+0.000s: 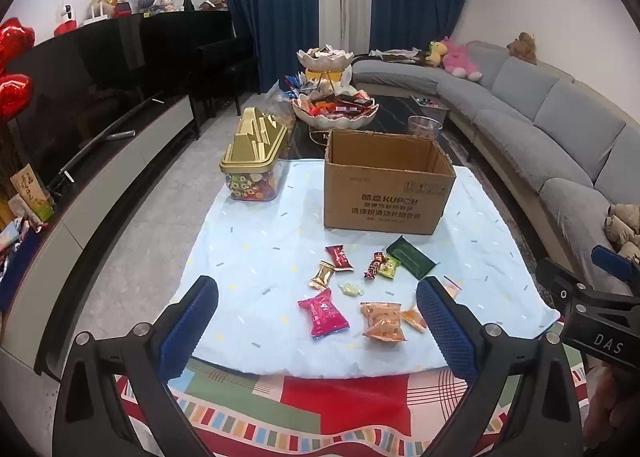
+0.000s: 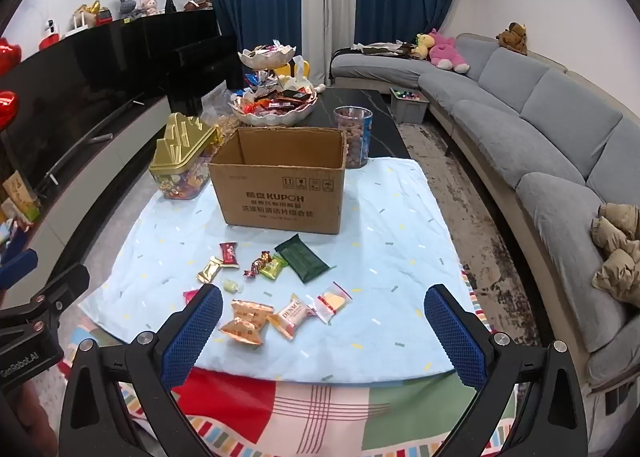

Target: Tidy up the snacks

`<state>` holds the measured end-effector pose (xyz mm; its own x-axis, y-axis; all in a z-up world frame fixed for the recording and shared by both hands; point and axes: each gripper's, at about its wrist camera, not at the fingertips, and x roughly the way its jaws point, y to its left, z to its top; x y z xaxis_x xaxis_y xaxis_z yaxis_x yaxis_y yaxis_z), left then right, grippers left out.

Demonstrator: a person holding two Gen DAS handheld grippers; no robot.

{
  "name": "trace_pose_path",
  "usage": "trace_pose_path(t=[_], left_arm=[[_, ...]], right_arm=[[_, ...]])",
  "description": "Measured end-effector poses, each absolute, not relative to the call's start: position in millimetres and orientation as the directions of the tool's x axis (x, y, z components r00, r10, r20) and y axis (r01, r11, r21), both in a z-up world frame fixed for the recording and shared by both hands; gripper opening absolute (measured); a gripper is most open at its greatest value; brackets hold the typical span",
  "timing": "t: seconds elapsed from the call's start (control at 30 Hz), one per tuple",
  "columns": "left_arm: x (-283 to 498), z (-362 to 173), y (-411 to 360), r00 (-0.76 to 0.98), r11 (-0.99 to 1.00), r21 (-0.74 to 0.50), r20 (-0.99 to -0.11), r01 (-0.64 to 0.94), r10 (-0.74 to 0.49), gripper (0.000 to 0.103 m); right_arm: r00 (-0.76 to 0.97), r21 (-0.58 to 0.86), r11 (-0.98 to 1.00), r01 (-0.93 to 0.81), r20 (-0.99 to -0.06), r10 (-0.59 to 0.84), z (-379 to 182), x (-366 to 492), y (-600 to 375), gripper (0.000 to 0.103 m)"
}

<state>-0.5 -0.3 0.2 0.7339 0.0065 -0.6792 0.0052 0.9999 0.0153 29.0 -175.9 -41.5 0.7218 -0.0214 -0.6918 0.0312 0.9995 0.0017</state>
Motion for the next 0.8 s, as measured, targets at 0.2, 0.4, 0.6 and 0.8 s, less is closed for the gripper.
trace_pose_path(t=[0.2,0.4,0.6,0.8], left_arm=[[-4.1,2.3,-2.1,0.736,1.000,0.011,-0.677,0.003,0.005,0.101],[-2.3,2.0,-0.6,0.730,1.000,0.001,-0.683,0.012,-0.008,0.101],[-4.1,2.1,-0.9,0.729,1.000,0.002,-0.684,0.010,-0.006,0.101],[-6.0,-0.2,-3.4,0.730,1.000,0.002,-0.683,0.015,-0.009,0.101]], right_arm=[[0.724,0.002,1.000,0.029,-0.690,-0.019,-40.5,27.8,-175.9,0.102],[0.726,0.002,1.000,0.027,-0.687,-0.018,-40.3,29.3,-176.2,0.102],[0.731,0.000,1.000,0.028,-0.682,-0.021,-38.8,27.7,-175.5,0.102],[0.732,-0.001,1.000,0.029,-0.681,-0.022,-37.0,28.6,-175.1,0.102]])
